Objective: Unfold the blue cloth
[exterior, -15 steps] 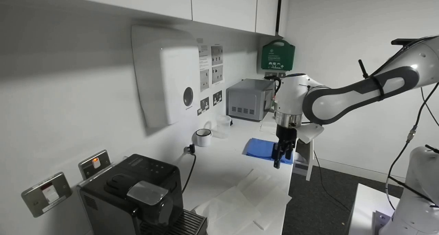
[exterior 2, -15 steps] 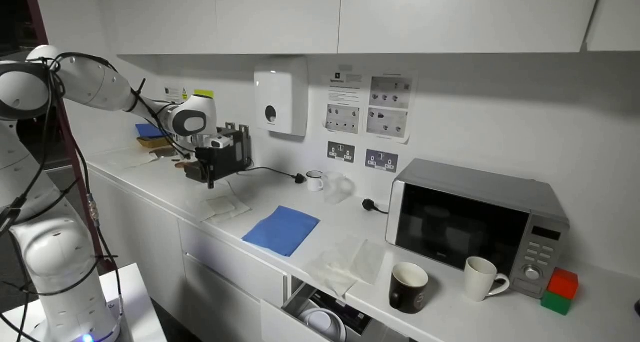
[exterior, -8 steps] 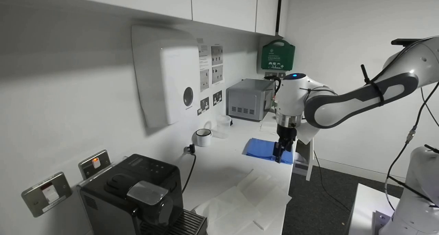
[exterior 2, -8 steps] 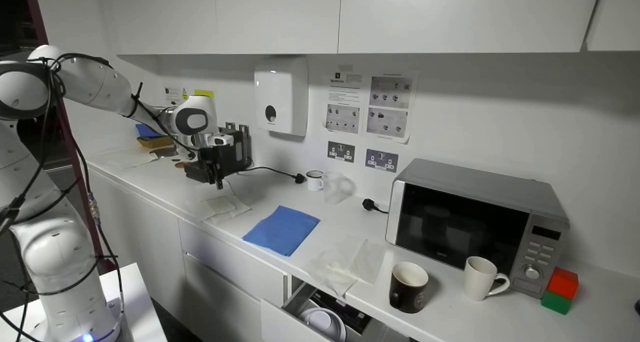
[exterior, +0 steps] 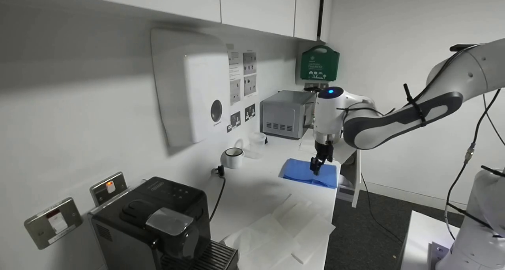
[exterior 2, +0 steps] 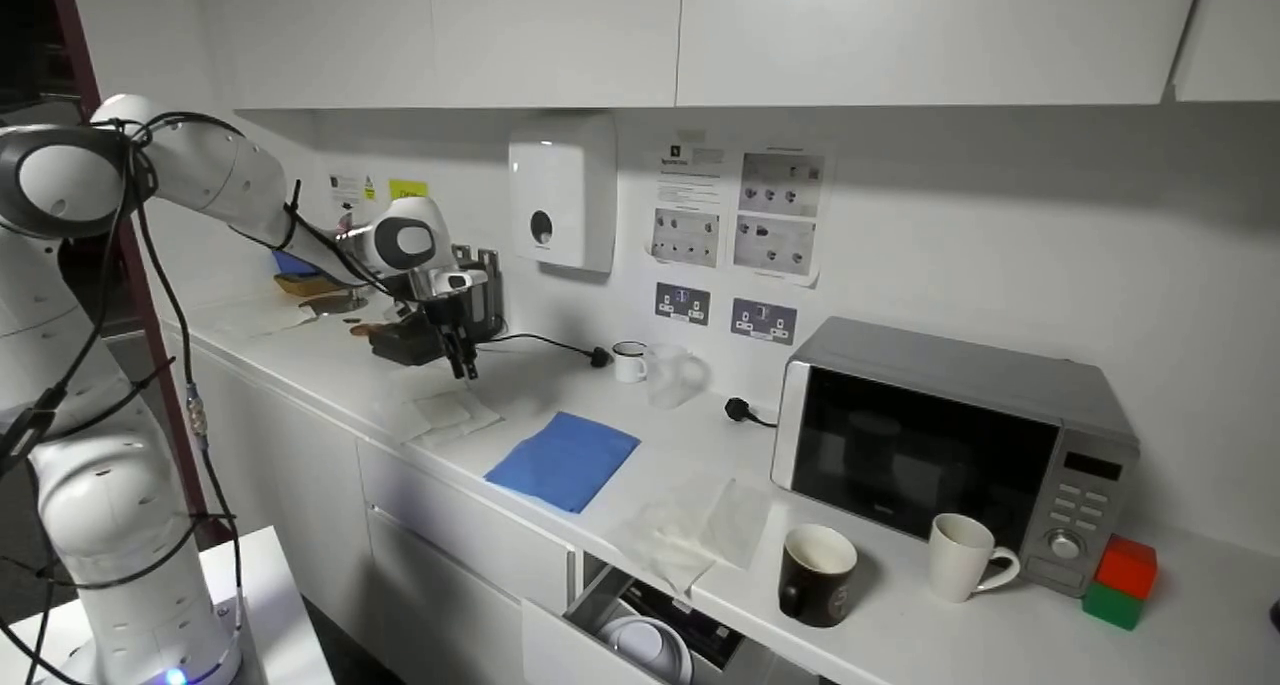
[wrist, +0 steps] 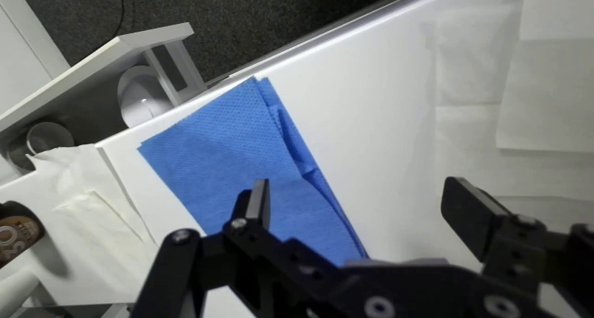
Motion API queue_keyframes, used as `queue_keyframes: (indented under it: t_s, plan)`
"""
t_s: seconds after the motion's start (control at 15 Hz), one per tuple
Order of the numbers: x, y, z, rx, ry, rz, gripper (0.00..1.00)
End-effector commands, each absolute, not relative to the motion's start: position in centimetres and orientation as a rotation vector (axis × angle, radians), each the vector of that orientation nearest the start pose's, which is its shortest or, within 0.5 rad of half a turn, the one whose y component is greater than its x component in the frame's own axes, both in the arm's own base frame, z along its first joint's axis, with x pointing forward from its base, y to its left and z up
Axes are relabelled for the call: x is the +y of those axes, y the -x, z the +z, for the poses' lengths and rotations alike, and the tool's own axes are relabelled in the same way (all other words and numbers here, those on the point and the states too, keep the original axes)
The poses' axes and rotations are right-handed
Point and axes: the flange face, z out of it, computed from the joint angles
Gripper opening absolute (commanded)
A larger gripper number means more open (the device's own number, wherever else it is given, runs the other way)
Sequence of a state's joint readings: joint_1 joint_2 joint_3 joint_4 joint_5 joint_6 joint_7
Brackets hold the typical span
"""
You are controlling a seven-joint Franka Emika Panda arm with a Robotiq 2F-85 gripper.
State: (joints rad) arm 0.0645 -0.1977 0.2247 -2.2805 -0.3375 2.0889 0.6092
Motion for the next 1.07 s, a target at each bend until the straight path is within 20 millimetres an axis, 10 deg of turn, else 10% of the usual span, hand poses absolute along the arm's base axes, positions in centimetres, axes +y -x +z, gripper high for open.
queue_keyframes:
  t_s: [0.0,0.53,1.0]
  plan:
    - [11.7,-49.3,44.1,0.404,3.506,-0.367,1.00]
    - [12.1,-51.1,43.0,0.544,3.752,-0.324,1.00]
    - [14.9,-49.7,43.4,0.235,3.876,0.045,1.00]
